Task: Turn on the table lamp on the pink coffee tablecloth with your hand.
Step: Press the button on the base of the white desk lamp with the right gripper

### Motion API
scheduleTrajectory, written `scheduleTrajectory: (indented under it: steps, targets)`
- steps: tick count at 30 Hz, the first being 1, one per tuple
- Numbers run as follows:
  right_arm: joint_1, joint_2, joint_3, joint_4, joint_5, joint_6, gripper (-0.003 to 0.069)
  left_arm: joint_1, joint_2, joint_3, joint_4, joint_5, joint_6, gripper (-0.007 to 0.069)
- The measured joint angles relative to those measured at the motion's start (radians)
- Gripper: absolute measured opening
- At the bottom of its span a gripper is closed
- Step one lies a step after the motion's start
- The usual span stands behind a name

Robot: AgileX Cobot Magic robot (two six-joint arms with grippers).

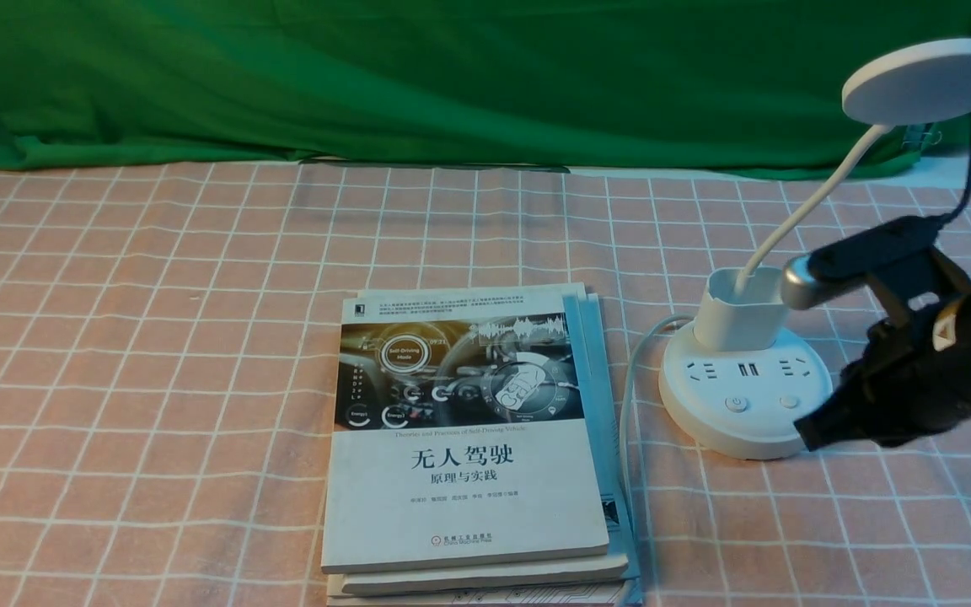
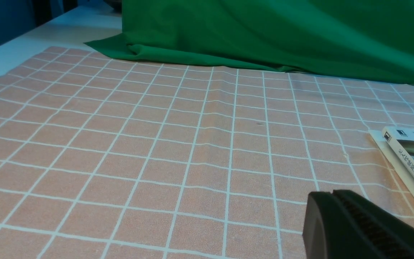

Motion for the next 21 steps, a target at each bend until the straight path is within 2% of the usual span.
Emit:
scheduleTrajectory:
  steps: [8,21]
  targets:
    - [-0.002,0.168,-0.069,-0.026,-0.086,-0.006,0.0028,0.0,0.0,0.0,0.0,0.001,0.0,0.0021]
    - [-0.041,0.191,-0.068,-0.049,-0.142,-0.005,0.0028,0.0,0.0,0.0,0.018,0.001,0.0,0.0021]
